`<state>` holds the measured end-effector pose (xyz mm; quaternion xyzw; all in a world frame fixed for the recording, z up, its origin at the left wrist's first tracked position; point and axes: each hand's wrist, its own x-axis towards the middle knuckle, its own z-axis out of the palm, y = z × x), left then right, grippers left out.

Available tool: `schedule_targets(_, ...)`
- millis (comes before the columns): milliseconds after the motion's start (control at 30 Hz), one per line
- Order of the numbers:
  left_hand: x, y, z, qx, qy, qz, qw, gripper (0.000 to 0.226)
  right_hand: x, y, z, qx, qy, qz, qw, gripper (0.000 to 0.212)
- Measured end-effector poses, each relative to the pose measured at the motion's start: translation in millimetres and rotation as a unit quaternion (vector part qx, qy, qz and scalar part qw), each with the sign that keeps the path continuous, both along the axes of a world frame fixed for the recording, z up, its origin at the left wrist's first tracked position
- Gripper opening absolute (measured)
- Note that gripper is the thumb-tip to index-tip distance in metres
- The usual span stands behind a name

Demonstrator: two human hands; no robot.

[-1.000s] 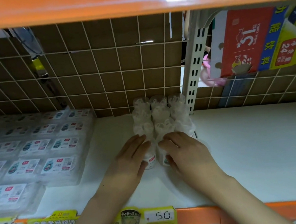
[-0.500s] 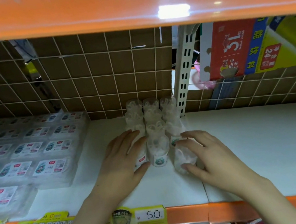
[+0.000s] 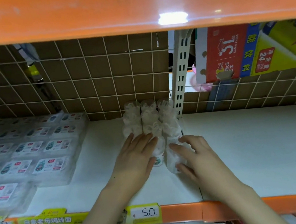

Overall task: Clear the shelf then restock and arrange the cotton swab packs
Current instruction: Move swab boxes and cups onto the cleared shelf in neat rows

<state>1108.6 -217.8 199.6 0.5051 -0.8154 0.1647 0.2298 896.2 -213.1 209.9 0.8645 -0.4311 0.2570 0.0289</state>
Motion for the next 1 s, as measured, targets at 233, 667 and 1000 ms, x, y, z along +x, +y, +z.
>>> schedule_targets(233,0.5,1.5,3.0,0.047,0.017,-0.007,0.999,0.045,17.5,-6.8,-7.1,-0.008,-0.041,-0.084,0.996,0.048)
schedule_targets(667,6.3,2.4,7.3,0.104,0.039,-0.031,0.993,0.053,14.8,-6.6,-1.4,0.058,-0.048,-0.051,0.996,0.050)
schedule_targets(1000,6.0,0.3,9.8,0.108,0.039,-0.031,0.993,0.043,11.1,-4.4,2.3,0.046,-0.046,-0.048,0.997,0.051)
